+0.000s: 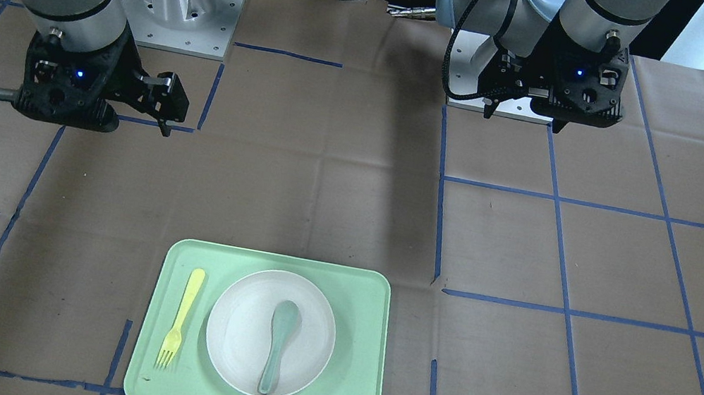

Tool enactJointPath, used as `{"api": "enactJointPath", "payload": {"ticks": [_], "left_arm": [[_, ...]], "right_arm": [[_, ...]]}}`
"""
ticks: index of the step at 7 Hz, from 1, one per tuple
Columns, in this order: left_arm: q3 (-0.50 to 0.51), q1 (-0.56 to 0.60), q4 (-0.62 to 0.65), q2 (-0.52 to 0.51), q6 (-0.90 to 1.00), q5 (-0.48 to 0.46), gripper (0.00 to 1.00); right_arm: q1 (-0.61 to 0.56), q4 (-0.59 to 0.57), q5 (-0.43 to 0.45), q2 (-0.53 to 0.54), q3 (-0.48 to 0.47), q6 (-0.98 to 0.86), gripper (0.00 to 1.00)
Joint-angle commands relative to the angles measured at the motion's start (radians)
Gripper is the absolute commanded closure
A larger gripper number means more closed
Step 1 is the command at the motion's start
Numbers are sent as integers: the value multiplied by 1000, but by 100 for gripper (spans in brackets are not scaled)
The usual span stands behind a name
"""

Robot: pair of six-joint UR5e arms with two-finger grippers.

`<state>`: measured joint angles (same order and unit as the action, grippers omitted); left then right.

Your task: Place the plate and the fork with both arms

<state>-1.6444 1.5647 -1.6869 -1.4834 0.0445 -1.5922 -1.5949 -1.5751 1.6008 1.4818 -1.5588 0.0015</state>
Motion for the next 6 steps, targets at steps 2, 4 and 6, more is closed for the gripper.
{"api": "enactJointPath", "payload": {"ticks": [2, 4, 6], "left_arm": [[0, 0, 0, 2, 0, 0, 1], [0, 0, 0, 2, 0, 0, 1], [0, 0, -2, 5, 0, 0, 1]], "right_arm": [[3, -37, -4, 87, -89, 6, 0], [1, -37, -4, 87, -87, 8, 0], [4, -37, -4, 83, -81, 6, 0]]}}
